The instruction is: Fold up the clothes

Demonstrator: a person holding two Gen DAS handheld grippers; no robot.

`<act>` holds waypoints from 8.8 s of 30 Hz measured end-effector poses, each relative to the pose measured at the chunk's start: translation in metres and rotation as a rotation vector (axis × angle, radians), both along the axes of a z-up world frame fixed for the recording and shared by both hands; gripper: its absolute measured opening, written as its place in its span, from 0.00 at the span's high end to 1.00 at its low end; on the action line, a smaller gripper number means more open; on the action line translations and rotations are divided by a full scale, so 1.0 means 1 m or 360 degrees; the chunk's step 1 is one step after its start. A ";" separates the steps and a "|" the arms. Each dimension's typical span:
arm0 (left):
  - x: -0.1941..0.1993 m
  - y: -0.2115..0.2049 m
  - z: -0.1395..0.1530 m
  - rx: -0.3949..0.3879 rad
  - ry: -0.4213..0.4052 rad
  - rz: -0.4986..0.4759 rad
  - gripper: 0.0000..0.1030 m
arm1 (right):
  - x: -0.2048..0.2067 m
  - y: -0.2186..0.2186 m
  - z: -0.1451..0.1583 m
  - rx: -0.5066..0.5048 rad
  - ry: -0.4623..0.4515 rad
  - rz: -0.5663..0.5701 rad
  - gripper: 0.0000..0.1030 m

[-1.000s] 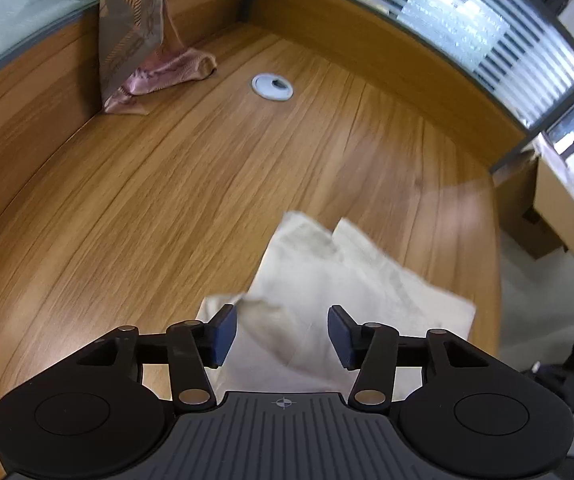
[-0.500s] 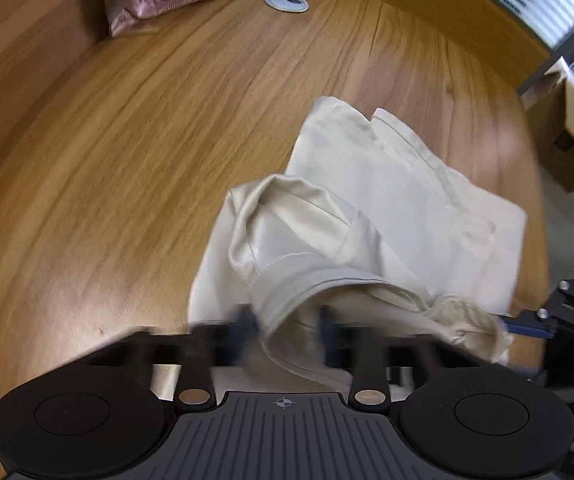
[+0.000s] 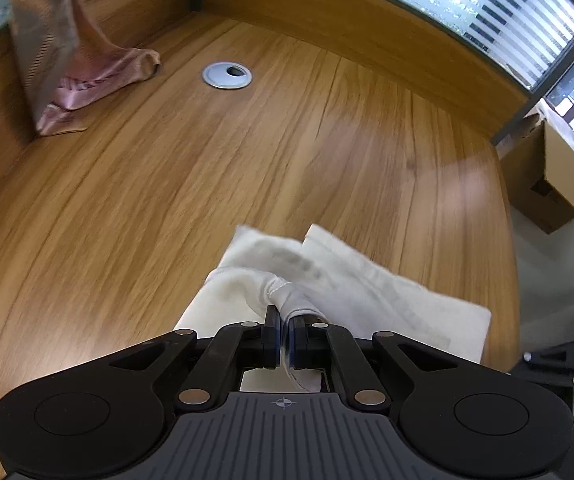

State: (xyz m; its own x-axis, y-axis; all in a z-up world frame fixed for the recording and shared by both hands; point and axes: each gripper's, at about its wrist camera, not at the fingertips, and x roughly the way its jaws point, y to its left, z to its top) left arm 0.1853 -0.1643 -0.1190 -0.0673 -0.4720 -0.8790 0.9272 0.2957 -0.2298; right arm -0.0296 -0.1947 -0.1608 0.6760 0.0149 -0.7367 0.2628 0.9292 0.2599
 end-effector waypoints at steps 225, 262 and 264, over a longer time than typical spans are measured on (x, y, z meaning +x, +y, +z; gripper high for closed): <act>-0.115 0.154 0.007 -0.0136 0.0220 0.0798 0.36 | -0.121 -0.089 0.028 -0.0287 0.0404 0.0374 0.71; -0.137 0.170 -0.006 -0.0175 0.0754 0.1061 0.02 | -0.068 0.114 0.004 -0.0821 0.0109 0.1321 0.93; -0.137 0.166 -0.017 -0.0169 0.0861 0.1095 0.01 | -0.069 0.108 0.014 -0.0785 0.0083 0.1285 0.94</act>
